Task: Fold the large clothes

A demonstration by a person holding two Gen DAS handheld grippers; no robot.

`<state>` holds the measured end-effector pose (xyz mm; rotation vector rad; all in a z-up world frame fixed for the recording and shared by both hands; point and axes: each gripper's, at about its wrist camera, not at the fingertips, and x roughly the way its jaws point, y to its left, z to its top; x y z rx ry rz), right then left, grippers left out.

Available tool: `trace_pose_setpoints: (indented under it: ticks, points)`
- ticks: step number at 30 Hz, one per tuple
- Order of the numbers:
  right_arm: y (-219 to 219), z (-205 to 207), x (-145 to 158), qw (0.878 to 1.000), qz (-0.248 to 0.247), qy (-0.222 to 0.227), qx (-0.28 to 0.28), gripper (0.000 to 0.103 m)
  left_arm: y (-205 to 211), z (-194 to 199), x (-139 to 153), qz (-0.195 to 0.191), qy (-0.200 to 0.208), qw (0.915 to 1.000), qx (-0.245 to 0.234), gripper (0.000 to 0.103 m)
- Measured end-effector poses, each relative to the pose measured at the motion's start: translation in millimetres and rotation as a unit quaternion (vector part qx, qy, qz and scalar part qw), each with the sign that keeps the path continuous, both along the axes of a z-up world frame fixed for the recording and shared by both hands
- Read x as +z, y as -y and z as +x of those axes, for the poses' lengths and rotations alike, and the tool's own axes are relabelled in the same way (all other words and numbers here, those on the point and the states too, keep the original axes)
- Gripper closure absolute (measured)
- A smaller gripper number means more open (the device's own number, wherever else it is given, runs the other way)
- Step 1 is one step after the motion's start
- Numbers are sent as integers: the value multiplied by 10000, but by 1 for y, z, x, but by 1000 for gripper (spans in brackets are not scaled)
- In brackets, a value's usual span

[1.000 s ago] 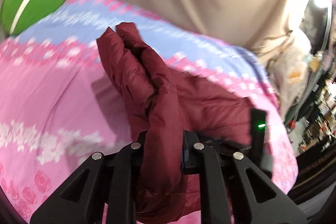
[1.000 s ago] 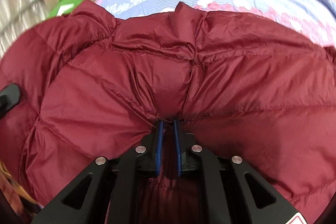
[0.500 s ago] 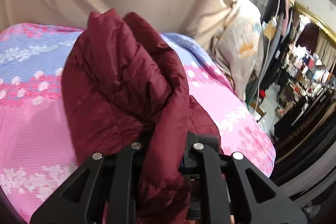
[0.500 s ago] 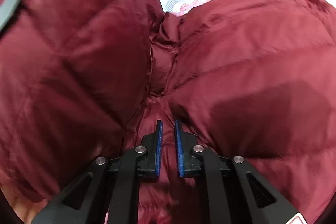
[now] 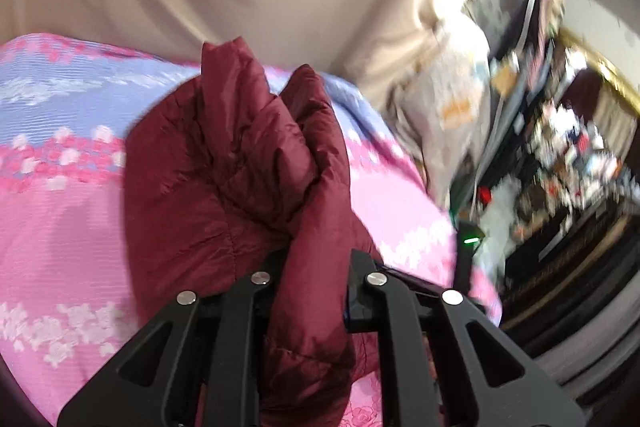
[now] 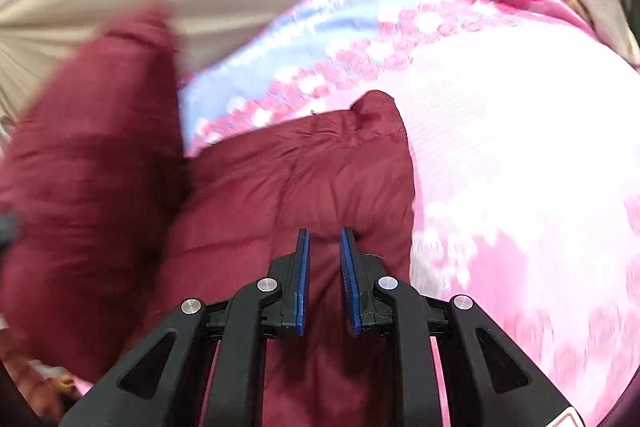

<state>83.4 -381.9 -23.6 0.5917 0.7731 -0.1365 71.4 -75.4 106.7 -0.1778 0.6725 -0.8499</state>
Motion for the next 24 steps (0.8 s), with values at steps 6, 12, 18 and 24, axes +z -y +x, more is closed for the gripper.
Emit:
trace_pose_setpoints:
  ticks: [6,12,18,24]
  points:
    - [-60,68,-2,9931,-522,-362,989,87,-98,7,14,-270,43,9946,1003,90]
    - [-89,76,13,9911,-880,-290,955,90,-142,20,-4,-371,-311,9891,1390,90]
    - [-129,60,51,9813,-993,374,1606,87,-154,20,-3,-452,-296,9896,1329,90]
    - [-175,124,-20,9673,48,-660,2448,87,-142,13,0,-464,-238,9926,1093,90]
